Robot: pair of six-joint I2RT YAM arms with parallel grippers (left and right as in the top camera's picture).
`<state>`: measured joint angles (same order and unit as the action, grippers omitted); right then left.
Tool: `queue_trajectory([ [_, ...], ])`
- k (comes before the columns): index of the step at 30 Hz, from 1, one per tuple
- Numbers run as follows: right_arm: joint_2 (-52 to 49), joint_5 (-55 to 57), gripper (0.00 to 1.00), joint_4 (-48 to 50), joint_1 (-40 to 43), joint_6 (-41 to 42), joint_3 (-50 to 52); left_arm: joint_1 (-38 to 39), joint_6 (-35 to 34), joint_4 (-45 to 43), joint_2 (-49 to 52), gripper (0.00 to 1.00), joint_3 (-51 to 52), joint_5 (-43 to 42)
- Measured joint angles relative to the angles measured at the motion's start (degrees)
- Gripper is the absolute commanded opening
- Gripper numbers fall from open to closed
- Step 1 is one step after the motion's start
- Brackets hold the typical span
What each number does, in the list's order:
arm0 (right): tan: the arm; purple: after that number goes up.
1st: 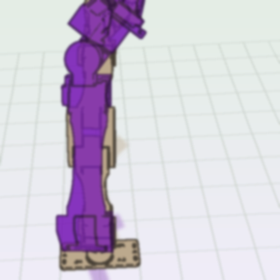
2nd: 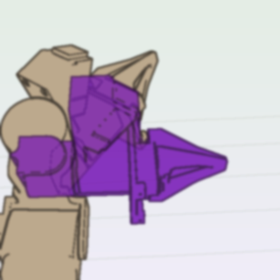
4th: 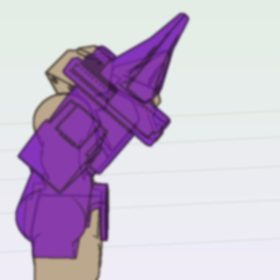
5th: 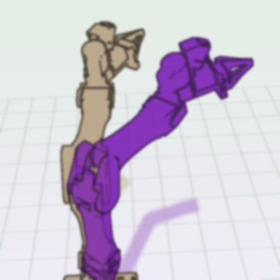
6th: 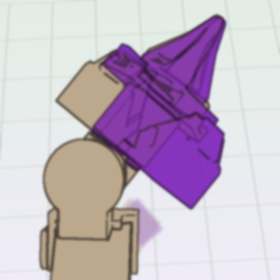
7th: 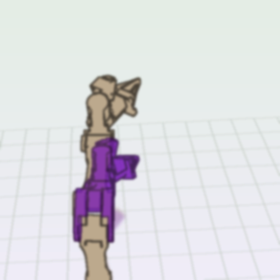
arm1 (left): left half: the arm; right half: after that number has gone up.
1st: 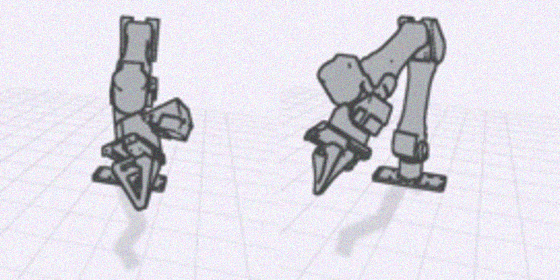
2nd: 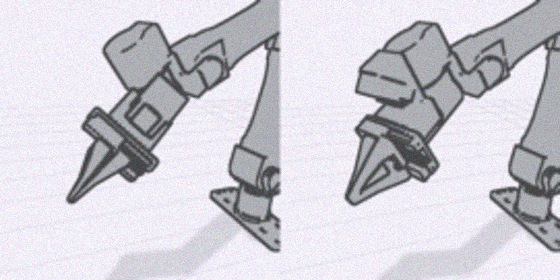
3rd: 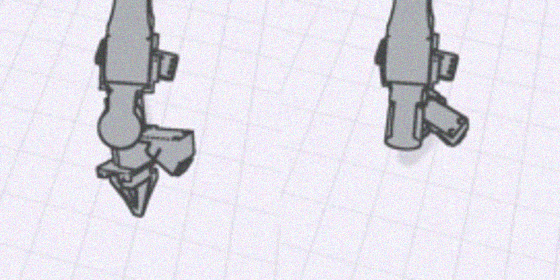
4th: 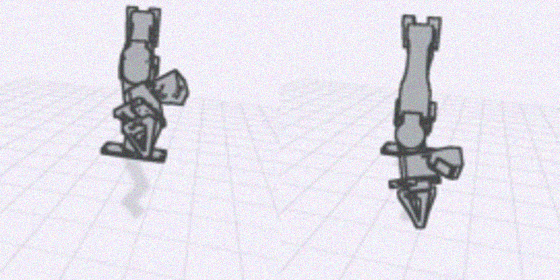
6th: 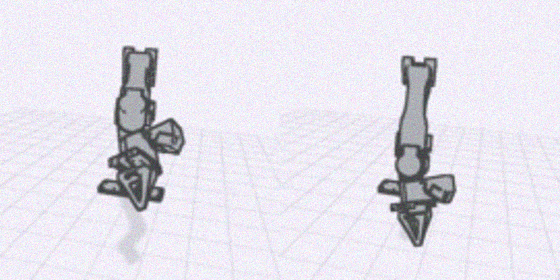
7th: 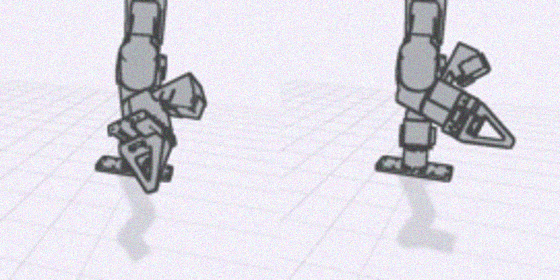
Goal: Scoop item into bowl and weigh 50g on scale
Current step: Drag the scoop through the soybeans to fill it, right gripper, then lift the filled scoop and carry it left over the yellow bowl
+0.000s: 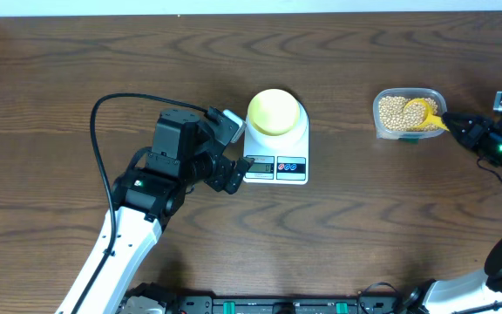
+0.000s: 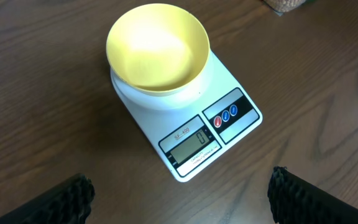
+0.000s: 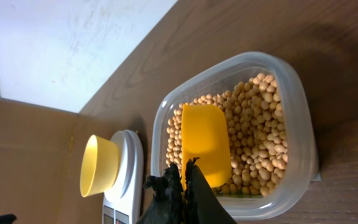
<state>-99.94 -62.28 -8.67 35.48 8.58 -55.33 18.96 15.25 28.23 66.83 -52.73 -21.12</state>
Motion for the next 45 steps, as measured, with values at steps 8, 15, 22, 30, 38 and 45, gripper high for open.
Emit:
queue_trajectory([
  [8,0.00,-4.33,0.01,1.70,2.56,2.54,0.00,0.00,-0.02,0.00,0.00,0.92,0.00,0.02],
  [15,0.00,-7.65,0.01,1.73,4.04,3.96,0.00,0.00,-0.02,0.00,0.00,0.92,0.00,0.02],
  [22,0.00,-9.18,0.01,1.73,4.04,7.80,0.00,0.00,-0.02,0.00,0.00,0.92,-0.02,0.02],
  [30,0.00,-11.82,0.01,1.77,3.45,11.41,0.00,0.00,-0.02,0.00,0.00,0.91,-0.02,0.00],
  [38,0.00,-12.90,0.01,2.03,-0.17,14.19,0.00,0.00,-0.02,0.00,0.00,0.91,0.00,0.00],
  [45,0.00,-12.87,0.01,2.10,-4.85,16.70,0.00,0.00,-0.02,0.00,0.00,0.92,-0.02,0.00],
])
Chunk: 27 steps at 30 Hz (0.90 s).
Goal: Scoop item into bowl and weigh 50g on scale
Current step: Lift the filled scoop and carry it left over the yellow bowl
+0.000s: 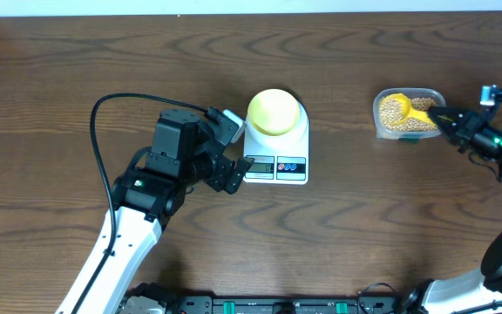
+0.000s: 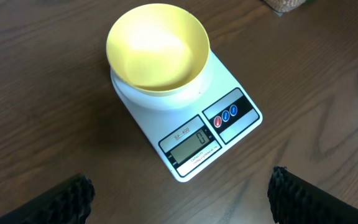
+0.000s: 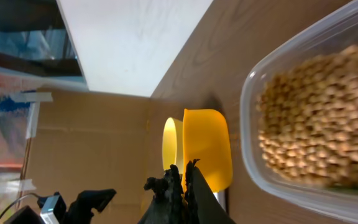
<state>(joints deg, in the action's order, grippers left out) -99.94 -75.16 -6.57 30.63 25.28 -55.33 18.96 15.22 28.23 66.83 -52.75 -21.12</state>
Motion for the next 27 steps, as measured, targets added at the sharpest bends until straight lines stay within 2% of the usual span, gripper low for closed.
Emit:
queue_trajectory([
  [7,0.00,1.90,0.01,2.51,-6.34,2.89,0.00,0.00,0.00,0.02,0.00,0.91,0.00,0.00],
  [21,0.00,5.11,0.01,20.15,-18.73,16.94,0.17,0.00,0.00,0.00,0.00,0.92,0.00,0.00],
  [27,0.00,7.21,0.01,22.14,-23.30,20.39,0.17,0.00,0.00,0.00,0.00,0.91,0.02,0.00],
])
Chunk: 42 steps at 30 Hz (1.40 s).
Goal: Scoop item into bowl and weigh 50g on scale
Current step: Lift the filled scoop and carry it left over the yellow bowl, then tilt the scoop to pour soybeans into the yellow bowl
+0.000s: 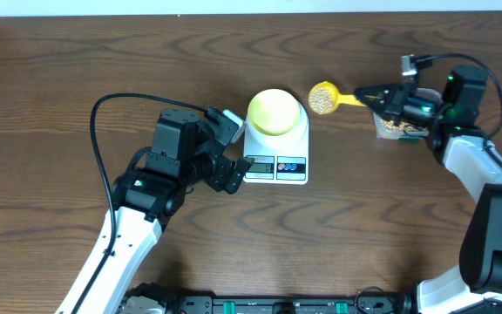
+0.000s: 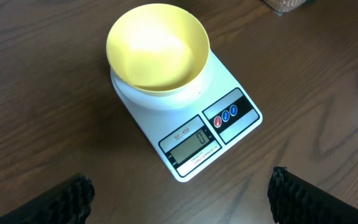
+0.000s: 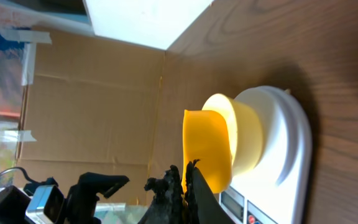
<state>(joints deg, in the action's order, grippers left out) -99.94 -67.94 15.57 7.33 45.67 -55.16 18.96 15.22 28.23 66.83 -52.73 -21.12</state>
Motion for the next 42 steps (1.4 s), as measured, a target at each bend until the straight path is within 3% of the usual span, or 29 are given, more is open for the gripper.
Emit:
queue_trajectory([
  [20,-0.02,10.23,0.01,6.45,-13.03,-1.57,0.04,0.00,0.00,0.00,0.00,0.92,0.00,0.02],
  [42,-0.02,17.31,0.01,6.34,-17.25,-28.63,0.04,0.00,0.00,0.00,0.00,0.91,0.00,0.00],
])
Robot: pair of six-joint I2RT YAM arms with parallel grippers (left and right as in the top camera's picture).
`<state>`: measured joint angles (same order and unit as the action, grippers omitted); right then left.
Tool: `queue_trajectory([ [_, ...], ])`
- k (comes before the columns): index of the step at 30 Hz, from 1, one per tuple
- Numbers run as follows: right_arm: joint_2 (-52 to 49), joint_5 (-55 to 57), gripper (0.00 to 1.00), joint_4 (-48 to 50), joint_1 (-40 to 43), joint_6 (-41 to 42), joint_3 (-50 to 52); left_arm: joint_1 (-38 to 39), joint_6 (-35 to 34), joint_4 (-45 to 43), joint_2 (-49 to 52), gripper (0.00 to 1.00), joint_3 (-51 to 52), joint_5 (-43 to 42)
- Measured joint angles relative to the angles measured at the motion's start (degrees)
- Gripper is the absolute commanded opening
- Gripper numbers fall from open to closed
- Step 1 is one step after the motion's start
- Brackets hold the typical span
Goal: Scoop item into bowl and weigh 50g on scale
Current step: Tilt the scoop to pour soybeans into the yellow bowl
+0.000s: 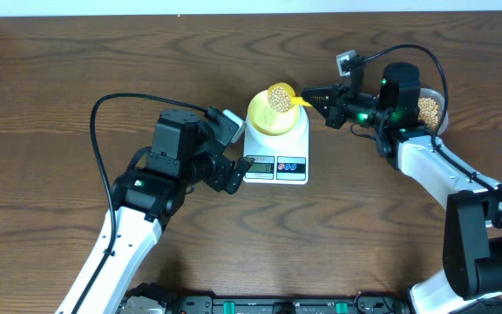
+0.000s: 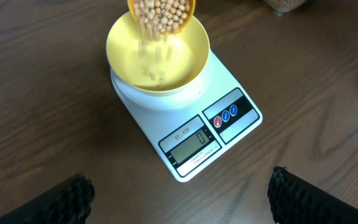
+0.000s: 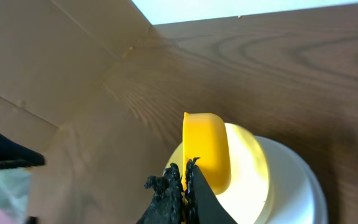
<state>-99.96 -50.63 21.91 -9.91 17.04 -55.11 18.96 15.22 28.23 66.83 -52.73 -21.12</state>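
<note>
A pale yellow bowl (image 1: 274,113) stands on the white scale (image 1: 277,161). My right gripper (image 1: 312,96) is shut on the handle of an orange scoop (image 1: 280,96) full of beans, tipped over the bowl. In the left wrist view the scoop (image 2: 162,14) spills beans into the bowl (image 2: 157,53); the scale's display (image 2: 190,146) faces the camera. In the right wrist view the scoop (image 3: 206,149) hangs over the bowl (image 3: 253,168), held by the shut gripper (image 3: 184,177). My left gripper (image 2: 178,193) is open, low in front of the scale, holding nothing.
A clear tub of beans (image 1: 429,108) sits at the back right, partly behind my right arm. A black cable (image 1: 103,113) loops over the table left of my left arm. A cardboard wall (image 3: 55,74) stands at the table's left end.
My right gripper has carried the loaded scoop from just right of the bowl to above it. The scoop is tipped now and beans fall into the bowl. The left arm has not moved.
The scoop lay in the tub of beans, held by my right gripper. Then it was lifted, loaded, at the tub. Then it was beside the bowl, level. Now it tips beans into the bowl. My left gripper stayed open by the scale throughout.
</note>
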Motion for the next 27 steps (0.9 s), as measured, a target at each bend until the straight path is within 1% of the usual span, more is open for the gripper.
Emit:
queue_trajectory([
  [7,0.00,3.08,0.01,-0.02,-1.53,-7.43,0.00,0.00,0.00,0.00,0.00,0.91,0.00,0.00],
  [17,0.00,4.07,0.01,-0.22,-1.55,-17.90,0.00,0.00,0.00,0.00,0.00,0.91,-0.02,0.00],
  [27,0.00,4.17,0.01,-1.46,-4.13,-33.77,0.00,0.00,0.00,0.00,0.00,0.92,-0.02,0.02],
])
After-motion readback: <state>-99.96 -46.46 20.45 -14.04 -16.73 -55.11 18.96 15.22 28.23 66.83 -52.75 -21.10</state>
